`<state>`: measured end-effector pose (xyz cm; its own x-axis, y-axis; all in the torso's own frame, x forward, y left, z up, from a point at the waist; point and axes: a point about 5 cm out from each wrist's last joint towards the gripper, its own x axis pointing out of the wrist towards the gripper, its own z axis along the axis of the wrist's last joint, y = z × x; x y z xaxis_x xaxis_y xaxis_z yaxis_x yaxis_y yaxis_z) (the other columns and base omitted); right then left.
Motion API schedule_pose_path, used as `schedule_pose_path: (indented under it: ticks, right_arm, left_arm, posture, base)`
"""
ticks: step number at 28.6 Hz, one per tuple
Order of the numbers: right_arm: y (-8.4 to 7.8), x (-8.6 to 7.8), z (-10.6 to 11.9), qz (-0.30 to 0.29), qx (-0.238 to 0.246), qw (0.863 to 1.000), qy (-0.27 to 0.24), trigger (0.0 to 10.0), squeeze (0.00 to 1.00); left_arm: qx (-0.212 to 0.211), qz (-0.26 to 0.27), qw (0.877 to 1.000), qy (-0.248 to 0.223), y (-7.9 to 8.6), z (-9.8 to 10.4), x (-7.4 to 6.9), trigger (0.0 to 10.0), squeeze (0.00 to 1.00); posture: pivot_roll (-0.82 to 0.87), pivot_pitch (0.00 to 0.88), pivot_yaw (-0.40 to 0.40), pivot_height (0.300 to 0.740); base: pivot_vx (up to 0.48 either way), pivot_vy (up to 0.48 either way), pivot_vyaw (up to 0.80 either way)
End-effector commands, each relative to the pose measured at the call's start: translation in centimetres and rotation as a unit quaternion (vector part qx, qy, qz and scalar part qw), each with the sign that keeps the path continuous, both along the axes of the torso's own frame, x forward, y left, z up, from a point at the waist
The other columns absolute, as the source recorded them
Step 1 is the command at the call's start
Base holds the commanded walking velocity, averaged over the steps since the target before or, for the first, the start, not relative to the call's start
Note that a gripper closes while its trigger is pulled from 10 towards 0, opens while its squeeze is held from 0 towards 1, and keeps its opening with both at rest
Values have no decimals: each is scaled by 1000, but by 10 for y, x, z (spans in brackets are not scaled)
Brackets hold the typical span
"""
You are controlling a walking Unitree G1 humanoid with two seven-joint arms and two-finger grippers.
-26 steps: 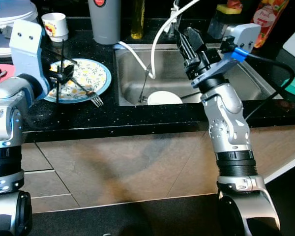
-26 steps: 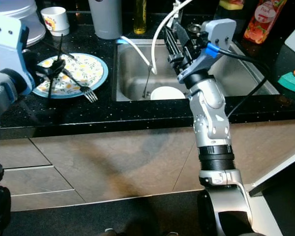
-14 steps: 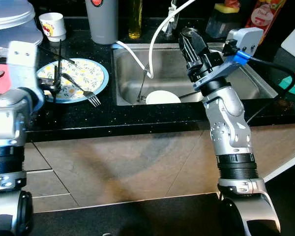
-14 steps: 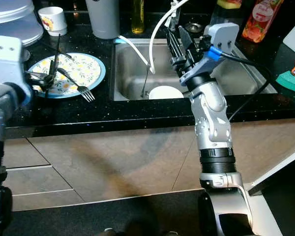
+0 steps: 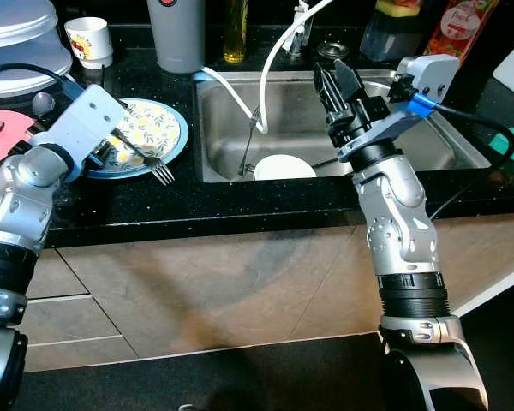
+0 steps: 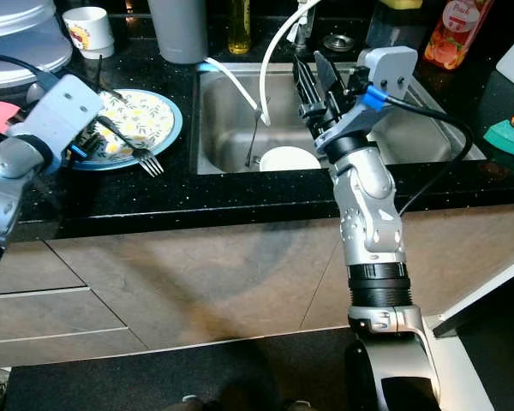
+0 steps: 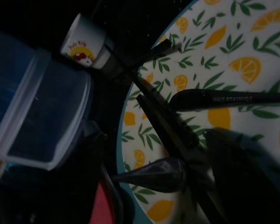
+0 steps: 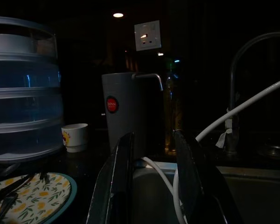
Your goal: Kitchen organization
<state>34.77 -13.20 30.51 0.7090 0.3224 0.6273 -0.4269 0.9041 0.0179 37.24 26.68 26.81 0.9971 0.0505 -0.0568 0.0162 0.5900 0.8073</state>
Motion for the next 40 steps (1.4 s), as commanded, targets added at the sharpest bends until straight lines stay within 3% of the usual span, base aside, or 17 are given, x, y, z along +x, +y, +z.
schedule_pose_path:
  ticks: [1,2,4,6,11,18,23,26,27,28,33,38,39,40]
  right_arm:
    - [-1,-1,-1,-1,3,1000,1,10000,0]
    - [-1,-1,-1,-1,3,1000,2,10000,0]
    - [-1,-1,-1,-1,3,1000,1,10000,0]
    - [-1,-1,-1,-1,4,1000,1,10000,0]
    - [-1,-1,-1,-2,5,1000,2,10000,0]
    - [-1,-1,0,-1,7,1000,3,10000,0]
    - [0,0,1,1,7,1000,2,10000,0]
    - [0,0,1,0,7,1000,2,10000,0]
    - [0,0,1,0,8,1000,3,10000,0]
    - [-1,0,1,0,8,1000,3,10000,0]
    - [0,0,1,0,10,1000,2,10000,0]
    - [-1,0,1,-1,11,1000,1,10000,0]
    - [-1,0,1,-3,12,1000,0,10000,0]
    - [-1,0,1,-3,12,1000,0,10000,0]
  left_arm:
    - [47,17,999,7,10,-5,0,3176,0]
    - [58,20,998,9,12,-7,1,588,0]
    - [63,21,998,11,13,-10,1,0,0]
    - [102,26,994,14,16,-15,2,0,0]
    - [148,23,989,8,18,-18,1,0,0]
    - [189,21,982,-11,20,-16,0,0,0]
    - [204,16,976,-72,14,6,2,0,0]
    - [220,8,964,-147,5,30,1,0,0]
    - [220,4,959,-178,2,40,0,2745,0]
    - [227,7,952,-206,0,49,-1,10000,0]
    - [240,12,917,-320,-7,90,-9,10000,0]
    - [221,15,907,-359,-8,103,-12,10000,0]
    - [175,2,909,-379,-14,108,-12,10000,0]
    - [175,2,909,-379,-14,108,-12,10000,0]
  posture:
    - [215,112,-15,740]
    - [215,112,-15,740]
    - [214,113,-14,740]
    - [214,112,-15,740]
    - [215,110,-17,740]
    - [220,107,-24,740]
    - [220,105,-26,740]
    - [220,105,-26,740]
    - [220,105,-24,740]
    - [220,105,-24,740]
    - [220,101,-21,740]
    - [218,100,-19,740]
    - [215,99,-17,740]
    - [215,99,-17,740]
  base:
    - [0,0,0]
    - [0,0,0]
    - [0,0,0]
    - [0,0,0]
    - [0,0,0]
    - [0,0,0]
    - [0,0,0]
    - [0,0,0]
    - [0,0,0]
    - [0,0,0]
    - [0,0,0]
    - [0,0,0]
    - [0,0,0]
    - [0,0,0]
